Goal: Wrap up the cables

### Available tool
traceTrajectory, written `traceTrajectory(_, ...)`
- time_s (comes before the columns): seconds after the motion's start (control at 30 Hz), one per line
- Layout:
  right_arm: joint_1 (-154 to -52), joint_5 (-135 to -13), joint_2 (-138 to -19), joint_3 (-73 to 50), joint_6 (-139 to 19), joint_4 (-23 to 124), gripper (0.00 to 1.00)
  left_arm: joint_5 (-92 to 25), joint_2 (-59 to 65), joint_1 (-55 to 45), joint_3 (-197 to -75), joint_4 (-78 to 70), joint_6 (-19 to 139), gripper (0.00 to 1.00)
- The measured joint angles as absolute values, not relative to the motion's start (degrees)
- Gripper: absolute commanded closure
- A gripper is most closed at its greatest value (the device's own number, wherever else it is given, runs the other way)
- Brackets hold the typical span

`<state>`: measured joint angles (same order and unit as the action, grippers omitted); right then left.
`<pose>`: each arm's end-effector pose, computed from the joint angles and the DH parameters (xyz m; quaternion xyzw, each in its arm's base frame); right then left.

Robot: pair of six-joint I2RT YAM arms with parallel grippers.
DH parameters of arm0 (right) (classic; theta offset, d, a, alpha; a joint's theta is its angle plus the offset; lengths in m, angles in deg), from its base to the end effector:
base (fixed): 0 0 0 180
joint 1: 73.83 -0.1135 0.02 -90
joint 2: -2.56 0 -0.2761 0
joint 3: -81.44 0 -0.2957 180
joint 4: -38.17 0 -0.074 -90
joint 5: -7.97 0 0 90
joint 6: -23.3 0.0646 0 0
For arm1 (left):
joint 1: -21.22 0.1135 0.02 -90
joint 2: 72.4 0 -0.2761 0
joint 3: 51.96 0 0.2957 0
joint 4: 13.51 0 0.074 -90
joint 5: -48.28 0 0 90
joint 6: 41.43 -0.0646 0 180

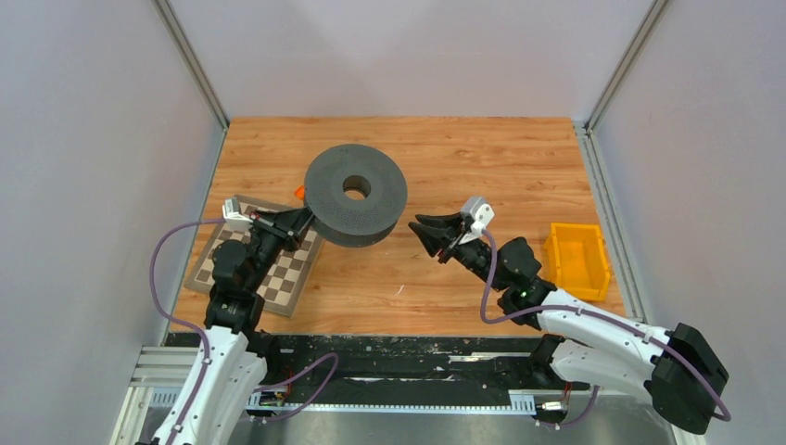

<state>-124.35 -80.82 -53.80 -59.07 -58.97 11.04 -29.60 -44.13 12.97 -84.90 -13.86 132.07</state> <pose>0.1810 0.2219 0.2822 -0.2414 0.5939 0.3794 0.6671 0.2041 -0.0433 0.2803 -0.3484 0.5795 -0.5760 0.4593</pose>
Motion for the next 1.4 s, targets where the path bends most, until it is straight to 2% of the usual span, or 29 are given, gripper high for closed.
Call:
traceTrajectory(0.13,-121.7,-76.3,-52.5,-60.0,-76.7,11.5,0.71,-24.8,-41.6,13.4,-88.5,-11.2,132.1,1.00)
traceTrajectory(0.33,-119.8,-69.9,-51.9,-59.7,-87.9,11.4,0.70,-21.4,-41.4,13.5,-91.3,-9.0,132.1,1.00)
traceTrajectory(0.6,-119.5,-65.1,-55.6,-56.8,-91.9,11.4,0.69,-19.8,-41.4,13.5,-91.6,-6.9,132.2,1.00)
traceTrajectory(1.1,-119.5,-65.2,-60.8,-54.5,-92.3,11.1,0.69,-19.5,-40.8,13.6,-91.6,-6.7,132.4,1.00)
traceTrajectory(1.23,-119.5,-65.2,-62.5,-53.8,-92.0,10.1,0.74,-19.5,-40.8,13.6,-91.6,-6.7,133.0,1.00)
traceTrajectory(1.4,-119.5,-65.2,-64.5,-53.5,-91.3,9.2,0.99,-19.6,-40.8,13.6,-91.6,-6.8,133.3,1.00)
